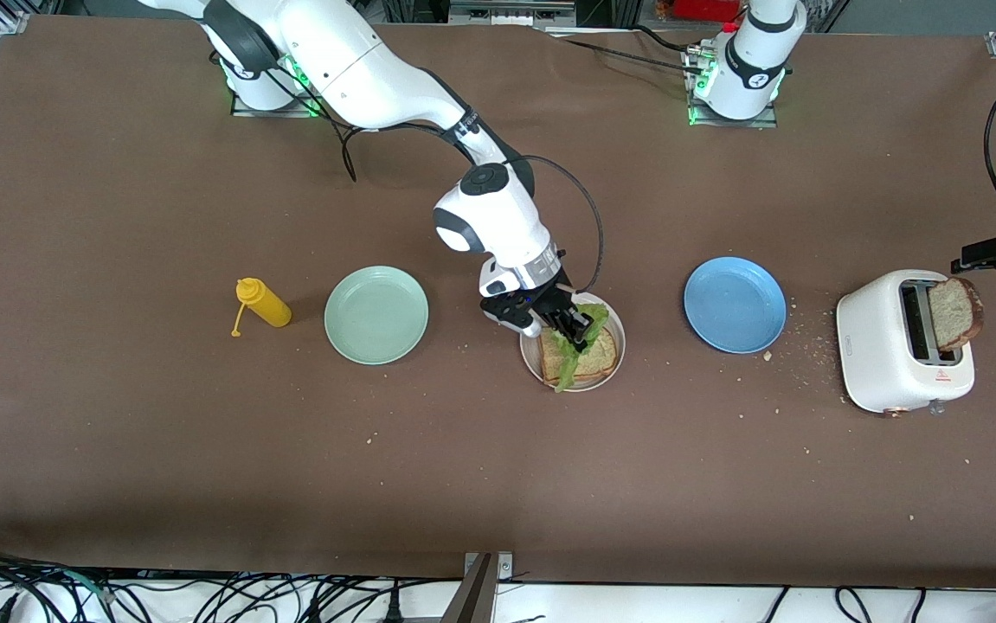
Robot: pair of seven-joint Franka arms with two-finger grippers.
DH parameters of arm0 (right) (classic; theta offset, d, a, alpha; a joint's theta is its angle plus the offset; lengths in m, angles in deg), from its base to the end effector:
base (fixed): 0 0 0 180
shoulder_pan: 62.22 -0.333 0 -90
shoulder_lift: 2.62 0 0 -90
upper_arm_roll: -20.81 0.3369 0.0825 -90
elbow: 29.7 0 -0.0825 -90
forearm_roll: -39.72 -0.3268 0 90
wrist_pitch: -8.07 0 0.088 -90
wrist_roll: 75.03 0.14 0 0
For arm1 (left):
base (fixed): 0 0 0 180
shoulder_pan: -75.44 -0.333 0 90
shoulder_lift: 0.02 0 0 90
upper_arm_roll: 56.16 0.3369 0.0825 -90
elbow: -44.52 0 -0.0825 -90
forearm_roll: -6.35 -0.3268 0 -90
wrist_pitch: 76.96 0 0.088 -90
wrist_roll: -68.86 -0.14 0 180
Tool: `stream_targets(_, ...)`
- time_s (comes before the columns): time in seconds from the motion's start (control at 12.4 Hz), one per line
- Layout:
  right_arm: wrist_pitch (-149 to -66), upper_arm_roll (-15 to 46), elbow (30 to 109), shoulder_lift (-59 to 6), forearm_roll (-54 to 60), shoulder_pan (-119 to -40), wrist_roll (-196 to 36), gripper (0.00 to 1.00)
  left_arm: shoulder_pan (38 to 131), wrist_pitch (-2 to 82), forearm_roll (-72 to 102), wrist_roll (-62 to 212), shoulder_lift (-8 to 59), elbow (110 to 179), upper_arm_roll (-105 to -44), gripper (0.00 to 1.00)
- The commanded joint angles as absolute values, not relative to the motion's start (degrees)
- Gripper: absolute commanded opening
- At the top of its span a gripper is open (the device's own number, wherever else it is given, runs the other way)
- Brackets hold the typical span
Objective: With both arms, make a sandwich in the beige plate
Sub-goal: 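Lower the lettuce onto the bread and open the right gripper, then withdraw the right gripper while the left gripper lifts bread from the toaster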
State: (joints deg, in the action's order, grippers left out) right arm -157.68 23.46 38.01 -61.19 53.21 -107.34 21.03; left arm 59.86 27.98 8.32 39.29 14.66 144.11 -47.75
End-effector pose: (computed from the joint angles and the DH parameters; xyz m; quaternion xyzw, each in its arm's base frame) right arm 0.5392 0.5897 0.2591 -0.8877 0.3098 -0.1530 0.3044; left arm 0.5165 0.2189 0.4278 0.9958 -0.0437 -0.0724 0.0338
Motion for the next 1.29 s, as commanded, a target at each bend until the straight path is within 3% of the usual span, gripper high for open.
stream_targets(0.0, -157.95, 23.19, 36.13, -63.09, 56.58, -107.75, 21.47, 0.0, 58.83, 29.39, 7.76, 40.82, 16.93, 142.96, -48.16, 1.0)
stream_targets(0.24, -157.95, 23.1, 38.32, -63.09, 60.53, -107.31, 21.47, 0.0, 59.09, 30.8, 8.63, 43.02, 18.34, 142.87, -48.34, 1.0)
stream_targets(0.4, -157.95, 23.1, 38.51, -63.0, 60.9, -107.05, 21.47, 0.77, 59.18, 30.89, 9.94, 43.02, 18.87, 142.7, -48.42, 1.0)
stream_targets(0.64, -157.86, 23.19, 38.42, -62.56, 60.64, -106.78, 21.47, 0.86, 59.27, 30.89, 11.01, 42.93, 21.41, 140.59, -48.34, 0.99)
stream_targets(0.72, -157.6, 23.19, 38.33, -62.3, 60.64, -106.61, 21.47, 0.86, 59.18, 30.8, 11.1, 43.02, 22.29, 139.98, -48.42, 0.87)
stream_targets(0.88, -156.29, 23.27, 38.42, -60.29, 60.03, -105.73, 21.03, 0.86, 59.53, 30.71, 10.05, 42.93, 23.35, 139.71, -48.42, 0.42)
stream_targets(0.96, -153.93, 23.71, 38.5, -58.8, 59.85, -104.86, 20.86, 0.86, 58.84, 30.54, 11.0, 42.84, 23.27, 139.71, -48.51, 0.0)
stream_targets(1.21, -144.54, 28.09, 38.77, -53.88, 59.93, -100.39, 18.67, 0.86, 59.71, 28.96, 10.48, 43.37, 23.18, 136.82, -48.6, 0.0)
